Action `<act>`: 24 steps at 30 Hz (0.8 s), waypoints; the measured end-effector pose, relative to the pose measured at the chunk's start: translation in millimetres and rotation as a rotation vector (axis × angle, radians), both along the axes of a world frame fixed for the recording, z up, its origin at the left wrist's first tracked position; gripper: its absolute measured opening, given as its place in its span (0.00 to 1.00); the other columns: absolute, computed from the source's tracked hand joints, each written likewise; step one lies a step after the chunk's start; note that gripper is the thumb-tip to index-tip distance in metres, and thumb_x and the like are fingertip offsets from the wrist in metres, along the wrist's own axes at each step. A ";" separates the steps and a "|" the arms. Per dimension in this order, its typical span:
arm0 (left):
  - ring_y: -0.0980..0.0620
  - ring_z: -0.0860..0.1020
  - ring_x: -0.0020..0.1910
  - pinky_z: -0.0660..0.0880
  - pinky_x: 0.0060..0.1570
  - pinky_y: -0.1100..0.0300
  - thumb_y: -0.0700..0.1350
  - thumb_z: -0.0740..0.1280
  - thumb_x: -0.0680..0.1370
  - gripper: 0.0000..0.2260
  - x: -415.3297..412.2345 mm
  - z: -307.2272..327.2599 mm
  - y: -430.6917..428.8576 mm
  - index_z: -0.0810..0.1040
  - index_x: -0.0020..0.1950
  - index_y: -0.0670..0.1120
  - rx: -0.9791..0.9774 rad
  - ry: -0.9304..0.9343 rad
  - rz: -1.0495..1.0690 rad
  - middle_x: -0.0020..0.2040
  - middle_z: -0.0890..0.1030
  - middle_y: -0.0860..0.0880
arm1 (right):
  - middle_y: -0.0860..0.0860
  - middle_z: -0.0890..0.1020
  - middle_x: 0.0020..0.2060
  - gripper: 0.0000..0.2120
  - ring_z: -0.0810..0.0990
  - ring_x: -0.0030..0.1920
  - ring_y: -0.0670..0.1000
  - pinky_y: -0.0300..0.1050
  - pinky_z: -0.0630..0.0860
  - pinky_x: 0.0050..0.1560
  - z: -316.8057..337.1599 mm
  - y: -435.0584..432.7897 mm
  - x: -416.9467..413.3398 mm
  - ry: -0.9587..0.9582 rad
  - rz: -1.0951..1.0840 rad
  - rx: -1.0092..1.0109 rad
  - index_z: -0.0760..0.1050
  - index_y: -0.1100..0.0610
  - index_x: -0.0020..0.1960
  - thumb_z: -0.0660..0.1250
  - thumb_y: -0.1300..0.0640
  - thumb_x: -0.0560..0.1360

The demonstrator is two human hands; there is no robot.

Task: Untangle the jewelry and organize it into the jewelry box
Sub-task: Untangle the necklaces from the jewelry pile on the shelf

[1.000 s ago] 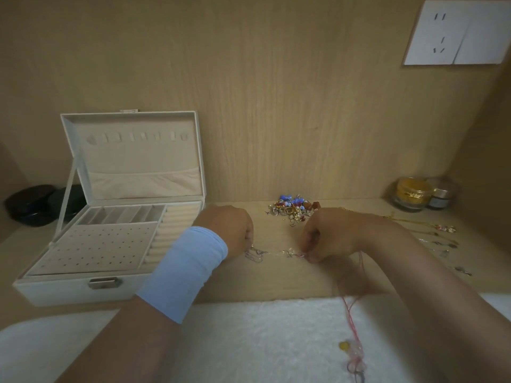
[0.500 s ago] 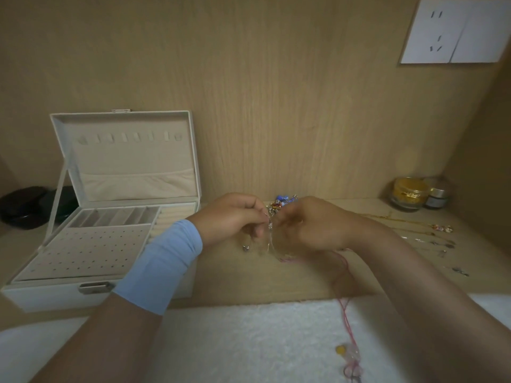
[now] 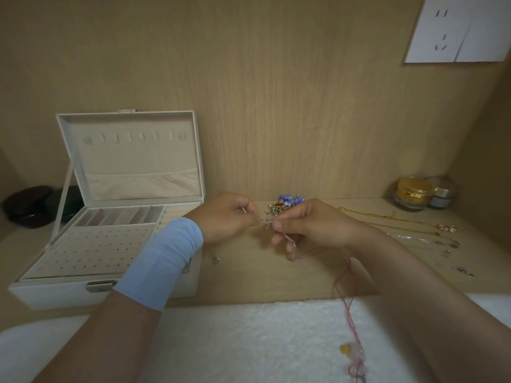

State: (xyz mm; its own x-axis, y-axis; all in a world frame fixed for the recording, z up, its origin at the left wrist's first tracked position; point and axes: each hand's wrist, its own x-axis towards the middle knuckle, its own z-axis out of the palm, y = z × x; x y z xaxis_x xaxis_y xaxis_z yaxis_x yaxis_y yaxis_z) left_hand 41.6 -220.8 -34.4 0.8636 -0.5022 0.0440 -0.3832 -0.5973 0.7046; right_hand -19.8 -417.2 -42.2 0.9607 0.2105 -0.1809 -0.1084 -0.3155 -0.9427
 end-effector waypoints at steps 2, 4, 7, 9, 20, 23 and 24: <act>0.60 0.73 0.34 0.68 0.38 0.66 0.48 0.70 0.76 0.05 -0.6 0.5 1.6 0.84 0.45 0.48 0.042 -0.018 0.003 0.34 0.77 0.57 | 0.49 0.83 0.29 0.08 0.79 0.31 0.51 0.43 0.79 0.36 0.2 0.5 -1.3 0.028 0.003 -0.022 0.84 0.57 0.48 0.68 0.53 0.79; 0.58 0.75 0.36 0.69 0.39 0.65 0.48 0.70 0.76 0.05 -1.3 1.7 2.5 0.84 0.45 0.48 0.070 -0.032 0.003 0.36 0.78 0.56 | 0.50 0.81 0.27 0.10 0.78 0.31 0.53 0.42 0.79 0.36 0.3 1.2 -1.8 0.022 -0.002 -0.089 0.85 0.57 0.47 0.68 0.53 0.80; 0.54 0.77 0.36 0.73 0.39 0.62 0.47 0.70 0.75 0.05 -0.4 1.4 2.8 0.84 0.44 0.48 0.088 -0.024 0.020 0.36 0.80 0.54 | 0.53 0.81 0.29 0.10 0.77 0.29 0.52 0.41 0.77 0.34 -1.3 2.5 -0.7 0.002 -0.031 -0.158 0.85 0.53 0.42 0.67 0.53 0.79; 0.51 0.77 0.31 0.78 0.37 0.57 0.46 0.70 0.75 0.04 0.4 -0.9 2.5 0.83 0.42 0.47 0.048 0.046 0.035 0.30 0.78 0.54 | 0.52 0.83 0.34 0.10 0.75 0.28 0.51 0.42 0.76 0.33 -1.2 3.4 -0.7 -0.014 -0.024 -0.145 0.83 0.52 0.41 0.66 0.55 0.79; 0.60 0.71 0.33 0.66 0.37 0.65 0.46 0.69 0.76 0.07 0.6 -8.6 -2.5 0.82 0.39 0.56 0.058 -0.004 -0.040 0.28 0.74 0.60 | 0.48 0.82 0.32 0.14 0.65 0.20 0.42 0.35 0.63 0.21 -2.3 3.0 2.2 -0.237 -0.137 -0.193 0.81 0.57 0.40 0.63 0.54 0.81; 0.60 0.73 0.34 0.67 0.38 0.65 0.47 0.69 0.76 0.06 -1.5 -6.6 -3.8 0.83 0.40 0.54 0.025 -0.006 -0.023 0.30 0.76 0.60 | 0.51 0.85 0.36 0.15 0.64 0.22 0.43 0.36 0.62 0.20 -1.2 3.6 2.5 -0.206 -0.123 -0.186 0.78 0.59 0.43 0.59 0.53 0.83; 0.60 0.74 0.35 0.68 0.38 0.65 0.47 0.68 0.76 0.06 -2.3 -6.1 -4.0 0.83 0.40 0.53 0.019 -0.008 -0.022 0.32 0.78 0.60 | 0.52 0.85 0.35 0.16 0.63 0.22 0.44 0.36 0.61 0.21 -2.2 3.6 3.7 -0.204 -0.122 -0.195 0.77 0.61 0.45 0.58 0.52 0.84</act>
State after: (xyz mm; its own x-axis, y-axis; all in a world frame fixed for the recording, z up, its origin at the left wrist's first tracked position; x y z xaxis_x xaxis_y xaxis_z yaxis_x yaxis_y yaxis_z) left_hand 39.3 -224.8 -40.4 0.8522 -0.5217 0.0411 -0.4019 -0.6023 0.6897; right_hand -16.1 -413.6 -44.4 0.9974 0.0719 -0.0078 0.0285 -0.4886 -0.8720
